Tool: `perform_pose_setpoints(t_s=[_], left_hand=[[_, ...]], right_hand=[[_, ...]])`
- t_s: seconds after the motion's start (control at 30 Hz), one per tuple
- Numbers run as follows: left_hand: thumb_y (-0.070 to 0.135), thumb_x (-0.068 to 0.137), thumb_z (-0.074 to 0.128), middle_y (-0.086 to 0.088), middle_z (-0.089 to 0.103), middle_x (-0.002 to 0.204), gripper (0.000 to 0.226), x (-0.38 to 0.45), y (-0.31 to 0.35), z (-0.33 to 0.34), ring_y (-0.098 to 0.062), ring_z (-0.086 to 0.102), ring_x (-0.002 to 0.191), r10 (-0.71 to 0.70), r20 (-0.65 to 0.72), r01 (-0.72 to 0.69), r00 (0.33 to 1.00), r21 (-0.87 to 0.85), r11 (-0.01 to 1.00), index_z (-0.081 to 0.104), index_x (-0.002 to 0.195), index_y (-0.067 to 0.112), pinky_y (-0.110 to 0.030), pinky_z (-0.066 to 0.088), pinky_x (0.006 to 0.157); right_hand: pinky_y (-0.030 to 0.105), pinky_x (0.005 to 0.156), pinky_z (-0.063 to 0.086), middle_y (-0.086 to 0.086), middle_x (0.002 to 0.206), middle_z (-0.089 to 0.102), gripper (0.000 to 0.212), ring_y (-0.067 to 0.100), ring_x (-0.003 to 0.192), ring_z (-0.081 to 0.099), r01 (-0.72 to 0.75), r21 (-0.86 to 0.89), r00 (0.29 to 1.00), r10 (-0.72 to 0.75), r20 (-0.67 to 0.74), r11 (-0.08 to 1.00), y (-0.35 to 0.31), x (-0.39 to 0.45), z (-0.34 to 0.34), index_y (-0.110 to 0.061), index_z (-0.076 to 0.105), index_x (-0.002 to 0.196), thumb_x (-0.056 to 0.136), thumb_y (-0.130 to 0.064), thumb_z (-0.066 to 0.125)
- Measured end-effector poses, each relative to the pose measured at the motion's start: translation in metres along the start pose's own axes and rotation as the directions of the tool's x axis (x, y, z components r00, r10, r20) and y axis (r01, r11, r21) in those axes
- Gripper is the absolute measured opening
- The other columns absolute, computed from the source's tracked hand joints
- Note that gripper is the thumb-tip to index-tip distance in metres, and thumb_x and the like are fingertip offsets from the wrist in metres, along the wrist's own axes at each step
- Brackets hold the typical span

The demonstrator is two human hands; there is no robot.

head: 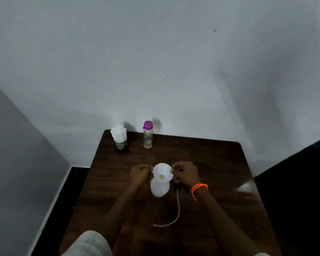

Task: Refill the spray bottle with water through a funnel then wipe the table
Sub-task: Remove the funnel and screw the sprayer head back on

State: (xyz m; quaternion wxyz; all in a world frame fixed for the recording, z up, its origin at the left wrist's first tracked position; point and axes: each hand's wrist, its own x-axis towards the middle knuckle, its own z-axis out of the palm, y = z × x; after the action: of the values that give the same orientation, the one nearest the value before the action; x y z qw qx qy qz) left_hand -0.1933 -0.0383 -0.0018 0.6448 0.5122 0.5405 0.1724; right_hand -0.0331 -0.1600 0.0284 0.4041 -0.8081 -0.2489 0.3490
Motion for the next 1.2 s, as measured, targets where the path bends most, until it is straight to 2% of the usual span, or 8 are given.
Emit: perform_pose_setpoints(t_s=[0.13, 0.37, 0.57, 0.7, 0.8, 0.97, 1.07, 1.2], left_hand=[[0.009, 0.088, 0.067, -0.012, 0.074, 0.072, 0.011, -0.006, 0.005, -0.005, -0.013, 0.063, 0.053, 0.042, 0.016, -0.042, 0.999, 0.013, 0.999, 0.078, 0.085, 0.007, -0.021, 0.047, 0.046], [0.008, 0.090, 0.068, -0.015, 0.074, 0.077, 0.009, -0.007, 0.006, -0.009, -0.012, 0.063, 0.053, 0.028, 0.026, -0.028, 0.999, -0.004, 1.000, 0.077, 0.089, 0.004, -0.020, 0.047, 0.045], [0.007, 0.091, 0.066, -0.013, 0.071, 0.068, 0.011, -0.011, 0.011, -0.008, -0.014, 0.061, 0.051, -0.005, 0.082, 0.011, 0.997, -0.077, 0.997, 0.076, 0.091, 0.003, -0.021, 0.046, 0.045], [0.011, 0.092, 0.066, -0.015, 0.072, 0.075, 0.012, -0.009, 0.014, -0.008, -0.019, 0.063, 0.060, -0.036, 0.138, 0.048, 0.990, -0.088, 0.995, 0.076, 0.093, 0.004, -0.027, 0.050, 0.051], [0.012, 0.092, 0.066, -0.015, 0.072, 0.076, 0.011, -0.007, 0.016, -0.008, -0.023, 0.064, 0.064, -0.069, 0.164, 0.089, 0.984, -0.117, 0.989, 0.075, 0.093, 0.006, -0.032, 0.051, 0.057], [0.012, 0.092, 0.066, -0.012, 0.070, 0.070, 0.014, -0.007, 0.020, -0.012, -0.022, 0.062, 0.060, -0.105, 0.195, 0.138, 0.975, -0.161, 0.977, 0.074, 0.099, 0.003, -0.032, 0.050, 0.054], [0.009, 0.093, 0.064, -0.011, 0.068, 0.068, 0.016, -0.006, 0.027, -0.012, -0.019, 0.060, 0.056, -0.115, 0.219, 0.162, 0.969, -0.211, 0.964, 0.072, 0.102, -0.001, -0.030, 0.049, 0.049], [0.011, 0.094, 0.065, -0.014, 0.069, 0.077, 0.015, -0.001, 0.045, -0.012, -0.019, 0.062, 0.062, -0.106, 0.275, 0.181, 0.956, -0.263, 0.948, 0.071, 0.104, 0.001, -0.026, 0.054, 0.052]], right_hand=[[0.037, 0.059, 0.064, 0.012, 0.085, 0.076, 0.014, 0.026, 0.066, 0.075, 0.030, 0.074, 0.997, -0.025, -0.072, 0.997, -0.005, -0.003, 0.000, -0.005, 0.076, 0.096, 0.084, -0.001, 0.078], [0.038, 0.063, 0.065, 0.013, 0.081, 0.077, 0.009, 0.028, 0.068, 0.076, 0.019, 0.139, 0.997, -0.008, -0.078, 0.990, -0.002, -0.006, 0.007, -0.006, 0.077, 0.093, 0.087, -0.001, 0.075], [0.046, 0.069, 0.065, 0.017, 0.085, 0.076, 0.008, 0.033, 0.074, 0.076, -0.021, 0.282, 0.992, 0.056, -0.116, 0.959, 0.006, -0.006, 0.008, -0.005, 0.077, 0.094, 0.086, -0.003, 0.076], [0.037, 0.064, 0.064, 0.016, 0.086, 0.076, 0.009, 0.029, 0.073, 0.076, -0.027, 0.317, 0.989, 0.071, -0.127, 0.948, 0.007, -0.009, 0.009, -0.004, 0.076, 0.096, 0.087, -0.002, 0.075], [0.037, 0.065, 0.064, 0.016, 0.087, 0.076, 0.009, 0.029, 0.073, 0.076, -0.025, 0.325, 0.990, 0.069, -0.124, 0.945, 0.005, -0.010, 0.010, -0.003, 0.076, 0.096, 0.087, -0.002, 0.074], [0.038, 0.063, 0.063, 0.020, 0.088, 0.076, 0.011, 0.033, 0.073, 0.075, -0.023, 0.349, 0.992, 0.066, -0.111, 0.937, 0.007, -0.008, 0.010, 0.000, 0.075, 0.098, 0.087, -0.001, 0.075], [0.032, 0.056, 0.057, 0.019, 0.089, 0.077, 0.013, 0.028, 0.065, 0.072, 0.010, 0.292, 0.994, 0.024, -0.110, 0.956, 0.006, -0.002, 0.007, -0.003, 0.076, 0.102, 0.088, -0.003, 0.074], [0.021, 0.056, 0.054, 0.007, 0.095, 0.076, 0.018, 0.018, 0.076, 0.072, 0.060, 0.241, 0.995, -0.038, -0.095, 0.969, -0.004, 0.007, 0.001, -0.010, 0.076, 0.106, 0.092, -0.002, 0.068]])
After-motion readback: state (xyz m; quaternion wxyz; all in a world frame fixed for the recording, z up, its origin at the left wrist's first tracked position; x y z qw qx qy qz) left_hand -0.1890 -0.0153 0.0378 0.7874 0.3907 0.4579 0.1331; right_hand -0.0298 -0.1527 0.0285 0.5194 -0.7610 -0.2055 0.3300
